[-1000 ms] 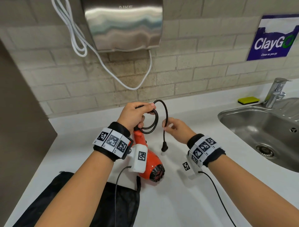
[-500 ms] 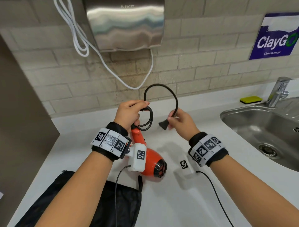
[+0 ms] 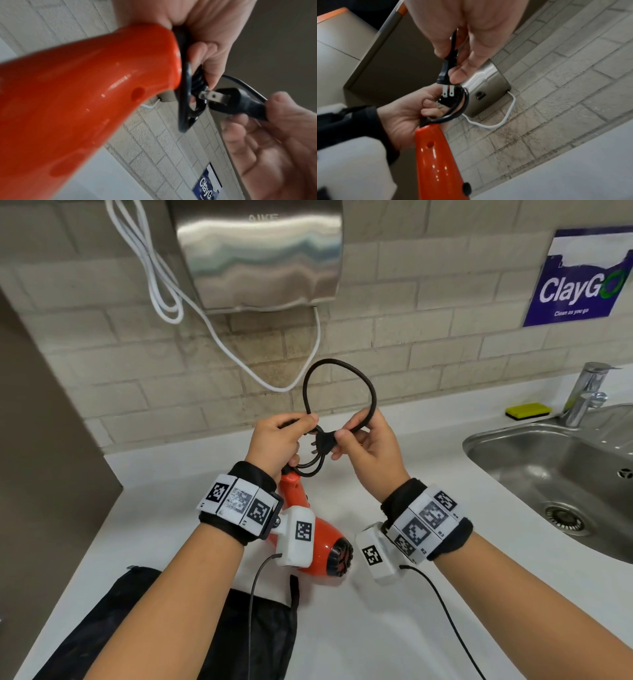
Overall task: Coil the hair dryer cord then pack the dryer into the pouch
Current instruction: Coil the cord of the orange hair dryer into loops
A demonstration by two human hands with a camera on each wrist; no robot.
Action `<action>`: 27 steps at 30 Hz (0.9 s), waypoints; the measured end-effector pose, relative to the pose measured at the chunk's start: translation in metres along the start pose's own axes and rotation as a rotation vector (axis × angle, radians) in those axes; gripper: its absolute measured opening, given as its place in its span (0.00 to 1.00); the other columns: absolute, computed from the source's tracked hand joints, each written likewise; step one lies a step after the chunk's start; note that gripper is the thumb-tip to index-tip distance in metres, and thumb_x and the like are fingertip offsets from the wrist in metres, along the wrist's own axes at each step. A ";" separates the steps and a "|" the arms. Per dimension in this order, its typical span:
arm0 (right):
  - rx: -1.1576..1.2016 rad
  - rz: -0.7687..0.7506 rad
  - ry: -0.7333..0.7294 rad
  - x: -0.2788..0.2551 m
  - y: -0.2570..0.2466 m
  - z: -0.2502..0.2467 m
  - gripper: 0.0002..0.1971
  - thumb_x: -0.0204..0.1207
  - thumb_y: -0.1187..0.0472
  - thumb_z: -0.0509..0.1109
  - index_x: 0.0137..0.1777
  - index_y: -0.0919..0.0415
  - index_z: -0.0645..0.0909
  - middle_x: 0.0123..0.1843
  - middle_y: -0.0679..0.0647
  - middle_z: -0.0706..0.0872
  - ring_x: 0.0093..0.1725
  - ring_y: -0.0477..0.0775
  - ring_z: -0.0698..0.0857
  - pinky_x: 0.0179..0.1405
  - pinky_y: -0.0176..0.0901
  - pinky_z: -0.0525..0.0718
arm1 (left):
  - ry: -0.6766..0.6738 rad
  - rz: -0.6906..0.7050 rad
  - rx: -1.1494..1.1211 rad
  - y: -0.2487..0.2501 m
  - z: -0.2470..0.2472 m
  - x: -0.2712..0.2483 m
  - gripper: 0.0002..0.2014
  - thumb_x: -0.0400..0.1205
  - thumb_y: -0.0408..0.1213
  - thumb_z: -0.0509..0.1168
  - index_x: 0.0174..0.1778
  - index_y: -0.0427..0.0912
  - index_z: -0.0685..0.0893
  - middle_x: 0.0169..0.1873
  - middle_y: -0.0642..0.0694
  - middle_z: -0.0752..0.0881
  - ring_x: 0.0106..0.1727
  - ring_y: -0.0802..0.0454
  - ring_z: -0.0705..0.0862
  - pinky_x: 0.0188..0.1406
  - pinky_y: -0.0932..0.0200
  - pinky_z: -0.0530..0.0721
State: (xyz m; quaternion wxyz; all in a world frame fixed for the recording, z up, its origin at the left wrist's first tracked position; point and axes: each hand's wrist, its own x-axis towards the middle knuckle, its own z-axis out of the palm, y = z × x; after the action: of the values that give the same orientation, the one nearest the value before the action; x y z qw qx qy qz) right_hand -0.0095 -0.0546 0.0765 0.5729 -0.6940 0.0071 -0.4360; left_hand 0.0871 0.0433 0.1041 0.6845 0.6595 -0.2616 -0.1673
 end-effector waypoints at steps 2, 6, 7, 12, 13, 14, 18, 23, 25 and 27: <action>-0.113 -0.038 -0.018 0.001 0.004 0.001 0.16 0.72 0.73 0.68 0.37 0.51 0.70 0.33 0.51 0.79 0.31 0.39 0.81 0.36 0.29 0.81 | -0.031 0.003 0.000 0.001 0.004 -0.001 0.03 0.76 0.37 0.70 0.38 0.44 0.86 0.34 0.40 0.79 0.15 0.58 0.64 0.12 0.68 0.64; -0.387 -0.132 0.025 0.001 0.011 0.007 0.16 0.67 0.73 0.73 0.36 0.56 0.69 0.39 0.52 0.73 0.37 0.33 0.74 0.42 0.20 0.73 | -0.110 0.040 0.011 0.000 0.012 -0.004 0.03 0.76 0.37 0.70 0.38 0.43 0.87 0.34 0.38 0.79 0.16 0.59 0.66 0.13 0.67 0.63; -0.382 -0.124 0.052 0.002 0.014 0.010 0.18 0.66 0.76 0.71 0.36 0.55 0.67 0.37 0.50 0.71 0.36 0.32 0.73 0.40 0.20 0.72 | -0.132 0.047 0.018 0.000 0.013 -0.005 0.03 0.76 0.37 0.70 0.38 0.43 0.87 0.32 0.39 0.80 0.16 0.60 0.66 0.13 0.67 0.63; -0.208 0.025 0.028 0.009 0.020 0.016 0.24 0.70 0.80 0.61 0.42 0.46 0.62 0.35 0.44 0.73 0.33 0.37 0.76 0.32 0.27 0.76 | -0.225 0.067 0.071 0.002 0.016 -0.008 0.10 0.72 0.31 0.72 0.45 0.50 0.87 0.25 0.53 0.82 0.18 0.60 0.69 0.13 0.68 0.65; -0.228 0.030 -0.015 0.008 0.019 0.014 0.21 0.72 0.79 0.61 0.45 0.49 0.63 0.34 0.44 0.74 0.31 0.37 0.76 0.30 0.27 0.75 | -0.215 0.059 0.060 0.002 0.015 -0.007 0.11 0.73 0.30 0.71 0.46 0.51 0.86 0.24 0.54 0.82 0.17 0.61 0.69 0.13 0.68 0.65; -0.264 0.031 -0.068 0.006 0.018 0.011 0.16 0.74 0.75 0.61 0.49 0.53 0.64 0.32 0.44 0.74 0.28 0.37 0.76 0.28 0.26 0.75 | -0.200 0.047 0.040 0.002 0.014 -0.006 0.11 0.74 0.30 0.70 0.46 0.50 0.86 0.24 0.54 0.82 0.16 0.62 0.68 0.12 0.68 0.65; -0.485 0.045 -0.340 -0.007 0.030 -0.007 0.03 0.81 0.59 0.59 0.48 0.58 0.69 0.26 0.46 0.70 0.23 0.41 0.71 0.27 0.30 0.69 | -0.116 -0.005 -0.019 0.001 0.006 -0.001 0.01 0.76 0.33 0.69 0.41 0.43 0.86 0.30 0.43 0.80 0.14 0.61 0.64 0.11 0.68 0.63; -0.692 0.368 -0.343 -0.017 0.065 -0.038 0.13 0.82 0.58 0.55 0.37 0.59 0.73 0.28 0.51 0.73 0.34 0.55 0.73 0.40 0.44 0.73 | -0.142 -0.067 -0.084 0.002 -0.006 0.001 0.08 0.80 0.39 0.65 0.36 0.41 0.85 0.33 0.42 0.82 0.13 0.61 0.60 0.10 0.70 0.62; -0.729 0.460 -0.367 -0.019 0.072 -0.042 0.14 0.82 0.57 0.54 0.34 0.57 0.73 0.29 0.51 0.72 0.34 0.55 0.73 0.36 0.43 0.73 | -0.160 -0.070 -0.065 0.002 -0.006 0.000 0.08 0.80 0.38 0.64 0.38 0.41 0.85 0.31 0.41 0.82 0.13 0.61 0.60 0.10 0.70 0.62; -0.711 0.546 -0.410 -0.018 0.075 -0.039 0.15 0.82 0.56 0.54 0.33 0.55 0.73 0.29 0.50 0.73 0.32 0.53 0.73 0.31 0.37 0.71 | -0.159 -0.066 -0.064 0.002 -0.005 -0.001 0.07 0.80 0.37 0.65 0.39 0.41 0.84 0.31 0.41 0.82 0.13 0.61 0.60 0.11 0.70 0.63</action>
State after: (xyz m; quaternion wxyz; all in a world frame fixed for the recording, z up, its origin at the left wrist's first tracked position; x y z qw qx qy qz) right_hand -0.0083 -0.1021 0.0046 0.3835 -0.8908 0.2243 -0.0950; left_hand 0.0888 0.0478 0.1063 0.6763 0.6303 -0.2878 -0.2502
